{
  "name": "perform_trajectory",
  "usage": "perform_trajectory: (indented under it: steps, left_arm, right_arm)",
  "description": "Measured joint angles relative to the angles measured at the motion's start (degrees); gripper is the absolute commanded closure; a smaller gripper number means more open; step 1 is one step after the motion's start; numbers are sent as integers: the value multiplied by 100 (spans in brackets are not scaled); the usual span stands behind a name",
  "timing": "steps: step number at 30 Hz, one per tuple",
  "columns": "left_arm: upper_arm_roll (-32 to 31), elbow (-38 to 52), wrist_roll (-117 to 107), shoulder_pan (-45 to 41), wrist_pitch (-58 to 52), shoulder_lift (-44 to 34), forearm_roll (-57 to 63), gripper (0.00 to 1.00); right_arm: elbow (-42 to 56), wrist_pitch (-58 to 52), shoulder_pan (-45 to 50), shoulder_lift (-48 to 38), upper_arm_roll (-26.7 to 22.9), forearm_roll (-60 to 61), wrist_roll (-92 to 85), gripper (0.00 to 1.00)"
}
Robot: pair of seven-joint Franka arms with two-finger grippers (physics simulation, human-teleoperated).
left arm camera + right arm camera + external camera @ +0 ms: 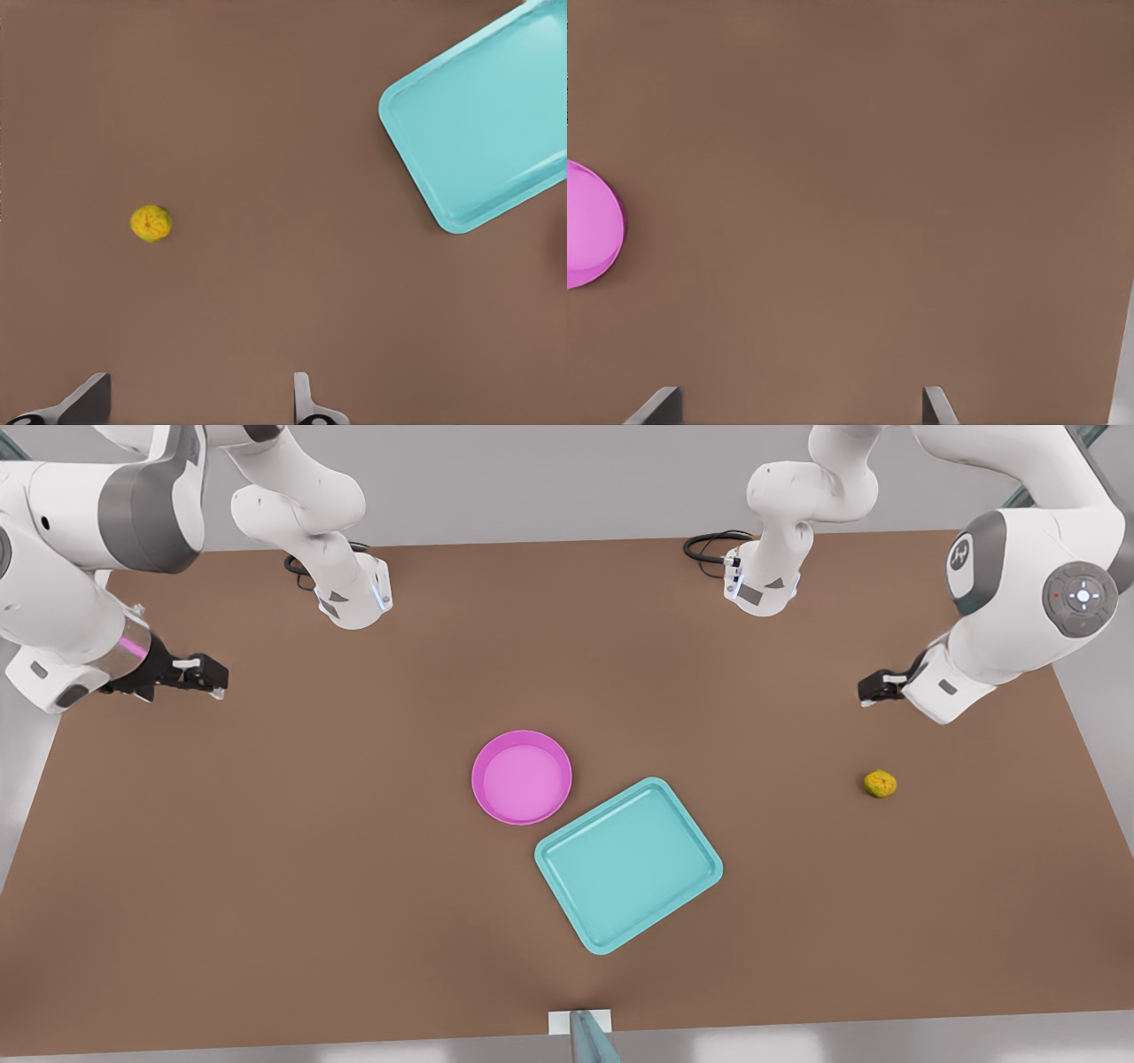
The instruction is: Place the orange on the plate with the left arm and the plate on the tray with the right arm
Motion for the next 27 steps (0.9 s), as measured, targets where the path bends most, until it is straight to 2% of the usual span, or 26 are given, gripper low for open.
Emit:
perform_trajectory:
  steps: [2,4,6,10,17,27]
  left_arm:
    - [39,-37,-21,54,114,196,-3,0]
    - [183,-158,-29,264,392,1045,-11,0]
    - [236,-510,29,586,1003,1824,-9,0]
    - [288,-957,295,986,2140,2511,-4,0]
    - [296,-1436,645,1471,3514,2872,-8,0]
    - [308,-1938,1059,1618,4075,2863,-6,0]
  right_arm:
    - [0,119,7,16,0,-2,-10,0]
    - [2,205,6,33,0,-3,-18,0]
    - [0,267,2,47,0,0,-26,0]
    - [0,336,2,89,0,5,-37,0]
    - [0,380,10,163,-1,22,-51,0]
    - [0,393,9,225,-1,38,-68,0]
